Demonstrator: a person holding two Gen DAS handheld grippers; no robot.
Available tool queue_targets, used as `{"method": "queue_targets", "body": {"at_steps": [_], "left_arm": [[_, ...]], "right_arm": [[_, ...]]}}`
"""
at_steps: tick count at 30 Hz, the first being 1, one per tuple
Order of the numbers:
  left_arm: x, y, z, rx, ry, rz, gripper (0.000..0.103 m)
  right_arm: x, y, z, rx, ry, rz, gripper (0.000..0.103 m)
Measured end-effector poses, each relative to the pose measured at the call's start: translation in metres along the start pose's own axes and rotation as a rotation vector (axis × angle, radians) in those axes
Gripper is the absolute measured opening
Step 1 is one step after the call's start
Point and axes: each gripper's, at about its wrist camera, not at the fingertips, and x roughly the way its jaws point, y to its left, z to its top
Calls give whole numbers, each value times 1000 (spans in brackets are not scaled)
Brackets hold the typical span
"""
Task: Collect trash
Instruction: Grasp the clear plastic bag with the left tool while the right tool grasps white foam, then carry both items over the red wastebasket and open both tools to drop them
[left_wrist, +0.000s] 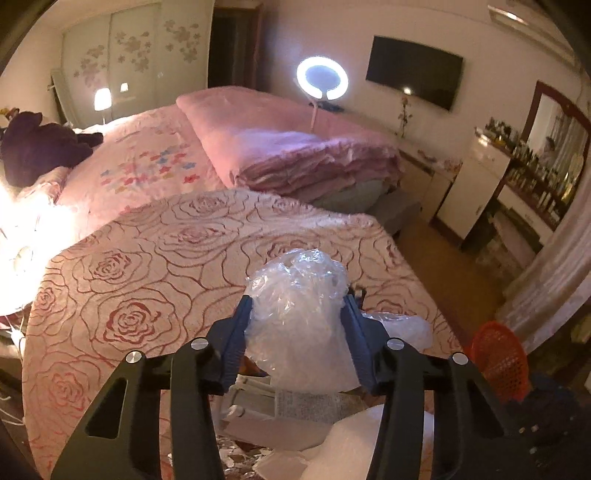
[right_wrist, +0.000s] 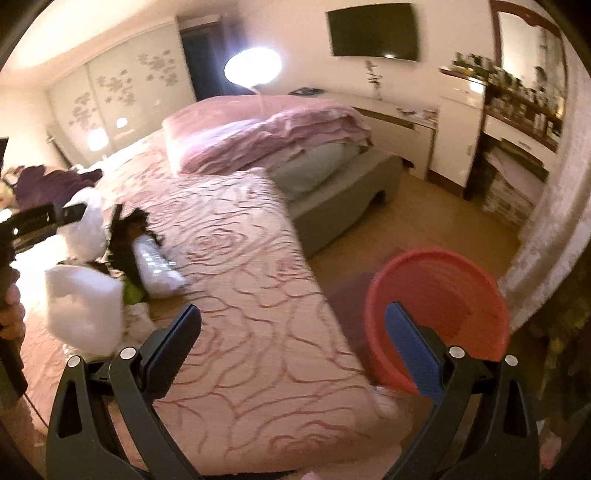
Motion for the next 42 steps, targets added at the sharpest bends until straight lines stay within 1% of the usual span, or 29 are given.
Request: {"method": "queue_targets", "body": {"at_steps": [4,6,11,14,17,18,20,22,23,25,26,28,29,30,31,37,42], "left_arm": [[-17,11,6,-31,-44,-7,47],[-26,16,9,-37,-66,-6,47],[-40,28,8,-49,-98,-11,47],[-40,31,5,-40,-96,-17,47],[-36,35,2,-37,-79,-13,47],[-36,36,0,-38,-78,-14,47],[-37,37,-1,-38,-82,-17,47],[-38,40,-2,-42,-89,-25,47],[-38,41,-1,-48,-95,-30,47],[-40,44,-2,-53,-99,-32,47],[-40,44,-2,-54,-102,-31,47],[-42,44,-3,-56,-109,-32,47],[-43,43,-3,-56,-112,-33,47],[-44,44,-3,-55,-114,-34,47],[-45,43,-3,-54,-116,-34,47],[-57,37,-2,-42,-146,-41,47],[-66,24,-1,-21,-158,-63,47]], "right_arm": [[0,23,3,-55,-3,79,96],[-1,39,6,-87,-3,133,96],[0,74,11,-155,6,256,96],[6,94,12,-188,17,285,95],[15,103,12,-205,46,299,87],[20,105,12,-200,63,316,82],[26,107,13,-188,89,332,75],[32,109,14,-188,110,337,62],[34,109,13,-186,121,346,58],[36,110,11,-183,135,361,43],[36,111,10,-187,139,367,41],[35,111,9,-197,136,372,29],[34,112,9,-200,135,375,27],[33,112,9,-201,132,377,24],[31,112,10,-200,129,378,22],[15,107,17,-204,57,350,21],[0,89,25,-173,6,306,21]]}}
